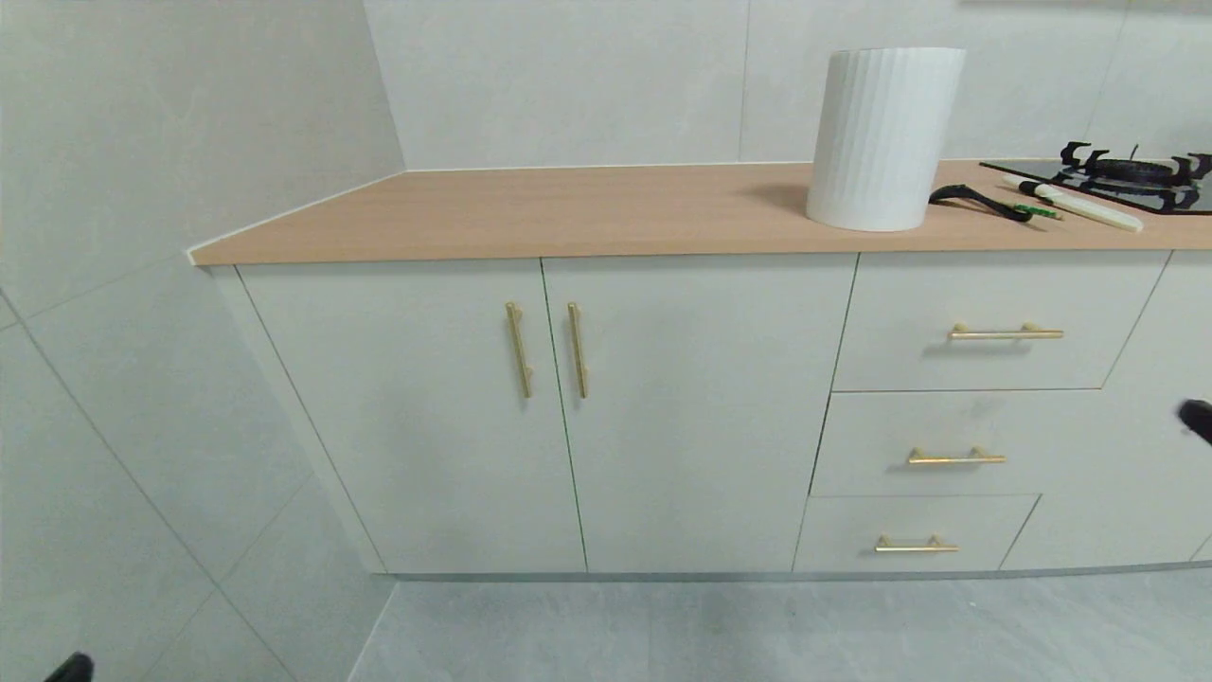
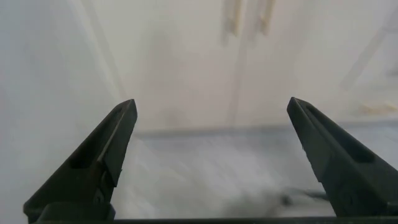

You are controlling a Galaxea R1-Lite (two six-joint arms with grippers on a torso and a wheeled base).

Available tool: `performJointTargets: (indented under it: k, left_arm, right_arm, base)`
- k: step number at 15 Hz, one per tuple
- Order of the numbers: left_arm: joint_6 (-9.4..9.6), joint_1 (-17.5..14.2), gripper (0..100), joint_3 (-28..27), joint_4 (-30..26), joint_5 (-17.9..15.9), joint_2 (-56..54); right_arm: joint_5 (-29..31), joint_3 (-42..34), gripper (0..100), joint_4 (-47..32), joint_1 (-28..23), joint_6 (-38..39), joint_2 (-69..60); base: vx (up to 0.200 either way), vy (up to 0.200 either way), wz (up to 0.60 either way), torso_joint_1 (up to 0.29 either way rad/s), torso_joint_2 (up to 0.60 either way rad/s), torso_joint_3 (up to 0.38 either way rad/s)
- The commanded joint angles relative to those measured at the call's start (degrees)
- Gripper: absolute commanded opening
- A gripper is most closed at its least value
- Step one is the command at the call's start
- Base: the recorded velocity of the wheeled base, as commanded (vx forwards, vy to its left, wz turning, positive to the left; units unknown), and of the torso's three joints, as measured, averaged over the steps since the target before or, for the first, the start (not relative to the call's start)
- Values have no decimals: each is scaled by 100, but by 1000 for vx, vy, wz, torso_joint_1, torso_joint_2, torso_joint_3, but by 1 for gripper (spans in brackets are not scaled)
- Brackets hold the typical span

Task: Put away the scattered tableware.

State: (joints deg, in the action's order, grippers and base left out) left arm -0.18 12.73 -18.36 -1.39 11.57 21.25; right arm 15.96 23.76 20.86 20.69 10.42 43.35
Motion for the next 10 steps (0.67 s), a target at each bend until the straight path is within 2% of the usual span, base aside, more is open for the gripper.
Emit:
performJointTargets:
  k: [1, 3, 4, 5, 6, 7, 8, 9, 10]
  left_arm:
    - [212, -403, 100, 148, -10, -14, -1272]
    - [308, -534, 100, 192, 16, 21, -1571]
    - [300, -543, 100, 175, 42, 170, -1562]
    - [308, -552, 100, 201, 34, 337, -1562]
    - [317, -596, 100, 333, 42, 408, -1562]
    - [317, -657, 100, 412, 51, 408, -1562]
    - [326, -930, 100, 597, 130, 399, -1615]
    - [361, -1071, 100, 641, 121, 372, -1712]
    - [510, -1255, 100, 728, -28, 170, -2125]
  right_arm:
    - [74, -187, 100, -1163, -1058, -779, -2586]
    - [83, -196, 100, -1558, -1304, -1051, -3368]
    - [92, -187, 100, -1840, -1330, -1209, -3737]
    - [303, -214, 100, -1884, -1366, -1262, -3781]
    - [883, -231, 100, -1884, -1392, -1165, -3764]
    - [1102, -284, 100, -1884, -1401, -1069, -3764]
    - [1182, -363, 100, -1892, -1664, -831, -3790]
    - [1111, -390, 100, -1928, -1805, -823, -3860]
    - [716, -592, 100, -1989, -2104, -867, -4212]
  base:
    - [0, 0, 0, 0, 0, 0]
    - [0, 0, 0, 0, 0, 0]
    - [0, 0, 0, 0, 0, 0]
    - [0, 0, 0, 0, 0, 0]
    - [0, 0, 0, 0, 0, 0]
    - [0, 0, 0, 0, 0, 0]
    - [0, 0, 0, 0, 0, 0]
    - [0, 0, 0, 0, 0, 0]
    - [0, 0, 0, 0, 0, 0]
